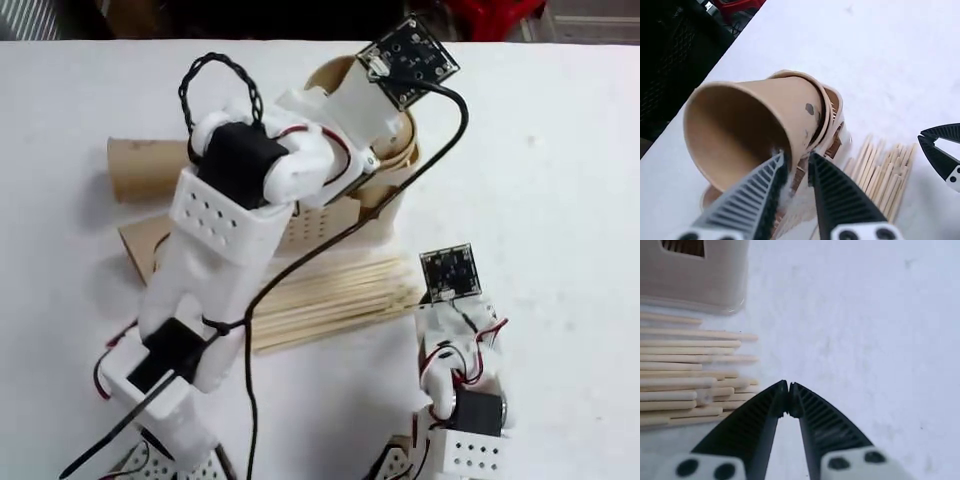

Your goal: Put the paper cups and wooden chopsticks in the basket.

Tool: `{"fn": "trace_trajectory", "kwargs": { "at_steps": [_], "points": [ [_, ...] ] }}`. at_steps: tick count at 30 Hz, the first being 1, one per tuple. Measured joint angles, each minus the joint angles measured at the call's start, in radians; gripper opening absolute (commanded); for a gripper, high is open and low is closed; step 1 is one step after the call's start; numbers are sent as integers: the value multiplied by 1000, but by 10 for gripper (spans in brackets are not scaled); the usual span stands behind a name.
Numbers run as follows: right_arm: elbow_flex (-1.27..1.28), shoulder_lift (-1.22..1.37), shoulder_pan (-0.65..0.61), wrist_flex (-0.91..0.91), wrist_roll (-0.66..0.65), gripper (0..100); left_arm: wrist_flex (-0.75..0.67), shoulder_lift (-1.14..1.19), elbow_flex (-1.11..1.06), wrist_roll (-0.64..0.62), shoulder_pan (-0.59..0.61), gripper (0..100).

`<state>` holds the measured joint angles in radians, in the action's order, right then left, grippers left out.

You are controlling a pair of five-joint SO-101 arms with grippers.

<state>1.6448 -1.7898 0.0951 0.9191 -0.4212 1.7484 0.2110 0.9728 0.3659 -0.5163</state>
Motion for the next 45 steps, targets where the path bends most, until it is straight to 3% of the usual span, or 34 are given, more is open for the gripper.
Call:
{"fn": "trace_trajectory", "kwargs": {
  "at_steps": [6,14,28,34,38,41,45],
  "points": [
    [0,0,0,0,0,21,-28,0,0,14,0,101],
    [0,0,0,0,0,21,-229,17,-31,15,-8,98],
    [0,0,0,0,0,21,-347,321,-92,-61,66,98],
    [0,0,0,0,-5,21,-262,319,123,-60,95,100],
    [0,0,0,0,-5,21,-118,259,373,-58,161,101],
    [0,0,0,0,-5,21,6,193,476,-58,267,101],
    [0,0,-12,3,-5,21,34,157,376,-77,494,103]
  ]
}}
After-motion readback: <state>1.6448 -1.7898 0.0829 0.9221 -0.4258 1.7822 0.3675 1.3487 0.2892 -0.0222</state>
